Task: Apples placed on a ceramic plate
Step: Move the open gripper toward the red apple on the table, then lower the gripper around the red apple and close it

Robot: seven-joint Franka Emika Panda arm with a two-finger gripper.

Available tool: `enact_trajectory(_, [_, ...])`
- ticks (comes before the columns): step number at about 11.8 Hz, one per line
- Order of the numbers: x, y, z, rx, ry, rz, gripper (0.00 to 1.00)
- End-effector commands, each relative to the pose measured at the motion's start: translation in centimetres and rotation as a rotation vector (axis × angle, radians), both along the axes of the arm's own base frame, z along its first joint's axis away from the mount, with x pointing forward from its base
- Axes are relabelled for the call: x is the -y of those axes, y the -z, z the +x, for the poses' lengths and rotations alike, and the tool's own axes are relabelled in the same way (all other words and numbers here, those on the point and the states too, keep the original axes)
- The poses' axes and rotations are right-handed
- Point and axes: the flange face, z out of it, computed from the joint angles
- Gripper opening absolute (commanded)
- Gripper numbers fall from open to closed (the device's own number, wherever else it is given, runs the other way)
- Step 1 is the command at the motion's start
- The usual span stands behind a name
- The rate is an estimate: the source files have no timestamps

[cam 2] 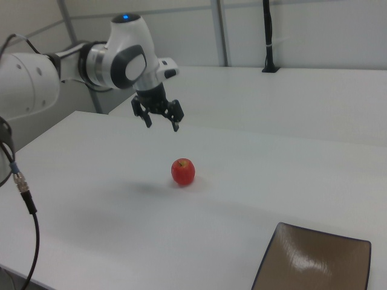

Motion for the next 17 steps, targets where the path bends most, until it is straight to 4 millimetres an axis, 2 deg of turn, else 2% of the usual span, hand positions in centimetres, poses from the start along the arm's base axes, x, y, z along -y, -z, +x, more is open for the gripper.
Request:
enact_trajectory(1, [-1.4, 3.5, 1.8, 0.014, -0.022, -0.050, 1.00])
enact_trajectory(3, [-1.6, 6.5, 2.5, -0.001, -0.036, -0.084, 1.00])
enact_trajectory(6, [-1.6, 10.0, 3.3, -0.012, -0.051, -0.116, 1.00])
enact_trajectory(8, [-1.6, 11.6, 3.6, -0.021, -0.064, -0.144, 1.00])
enact_trajectory(10, [-1.4, 13.0, 3.9, -0.017, -0.074, -0.162, 1.00])
enact_trajectory(17, [-1.0, 15.3, 3.7, -0.048, -0.098, -0.213, 1.00])
